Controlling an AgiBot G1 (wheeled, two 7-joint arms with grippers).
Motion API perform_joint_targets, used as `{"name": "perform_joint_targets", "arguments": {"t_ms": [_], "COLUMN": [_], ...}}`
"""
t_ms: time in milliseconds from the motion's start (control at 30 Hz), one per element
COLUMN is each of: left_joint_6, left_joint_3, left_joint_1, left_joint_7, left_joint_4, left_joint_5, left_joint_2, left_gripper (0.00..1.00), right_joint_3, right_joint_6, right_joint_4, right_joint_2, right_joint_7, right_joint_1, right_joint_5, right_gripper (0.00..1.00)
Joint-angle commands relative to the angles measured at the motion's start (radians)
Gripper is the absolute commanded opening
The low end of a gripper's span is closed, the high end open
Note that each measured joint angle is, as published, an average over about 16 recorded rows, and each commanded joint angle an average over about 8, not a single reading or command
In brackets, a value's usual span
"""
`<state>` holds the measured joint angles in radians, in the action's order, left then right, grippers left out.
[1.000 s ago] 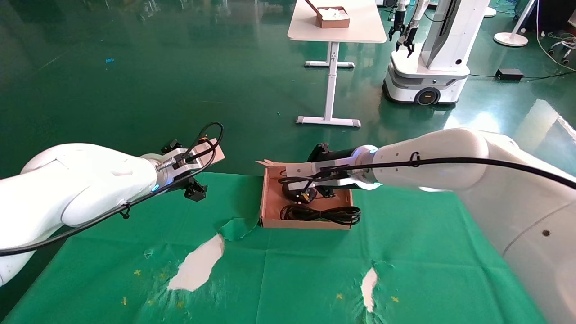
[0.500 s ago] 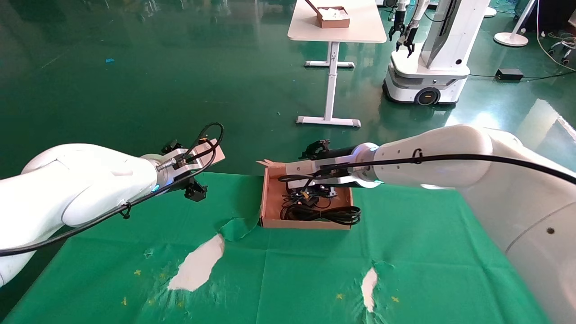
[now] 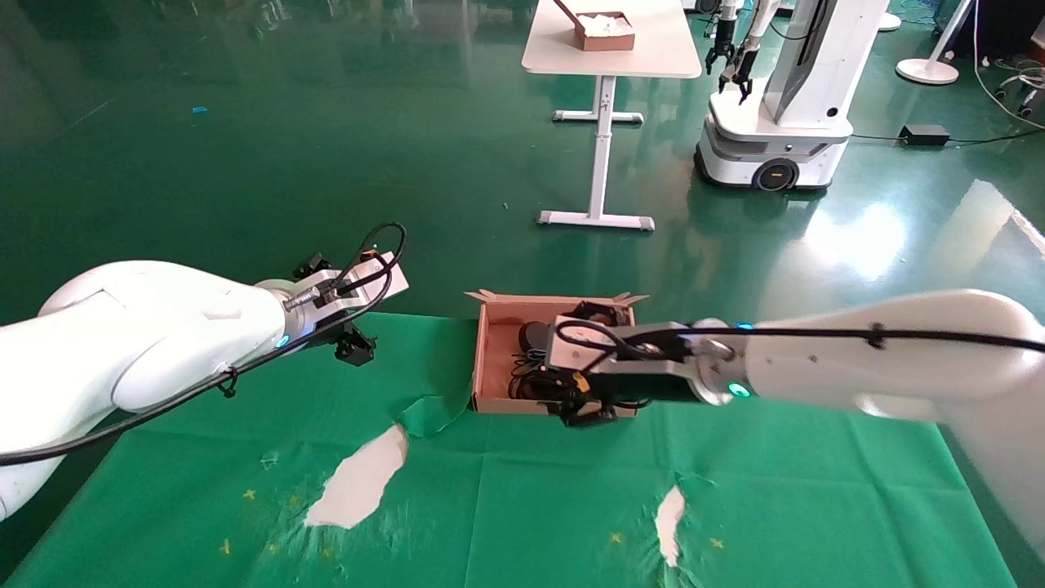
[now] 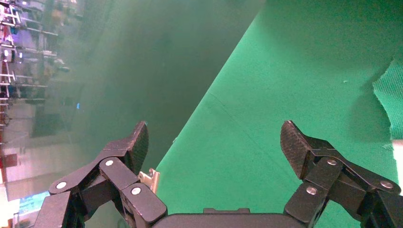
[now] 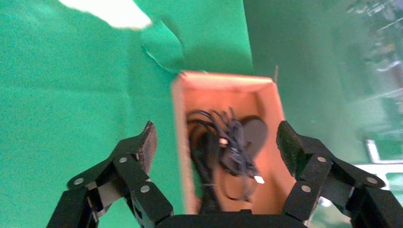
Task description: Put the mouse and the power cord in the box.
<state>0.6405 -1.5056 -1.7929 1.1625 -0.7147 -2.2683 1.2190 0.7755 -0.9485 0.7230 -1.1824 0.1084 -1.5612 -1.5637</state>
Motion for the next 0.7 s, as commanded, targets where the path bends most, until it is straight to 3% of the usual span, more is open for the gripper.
{"name": "perform_joint_targets", "arguments": {"t_ms": [33,400,700], "left_joint_6": [0.000,0.006,0.111], "left_joint_3": [0.000,0.009,0.160], "left_joint_1": [0.000,0.005,0.094], "left_joint_7": [0.000,-0.007,-0.127], "left_joint_4": [0.000,-0.004,-0.074], "left_joint_5": [0.000,0.011,0.200], "left_joint_2": [0.000,-0.004,-0.079], "left_gripper": [1.00,1.00,1.00], "right_joint_3": [-0.022,-0.144,-0.245], "right_joint_6": [-0.024,-0.159,-0.271], "right_joint_4": [0.025,0.163,0.278], "right_joint_2": [0.025,0.166,0.283], "right_joint_7": [-0.013,-0.086,-0.146], "right_joint_1": [0.022,0.141,0.241], "right_joint_5": [0.037,0.242,0.412], "right_gripper": [1.00,1.00,1.00]}}
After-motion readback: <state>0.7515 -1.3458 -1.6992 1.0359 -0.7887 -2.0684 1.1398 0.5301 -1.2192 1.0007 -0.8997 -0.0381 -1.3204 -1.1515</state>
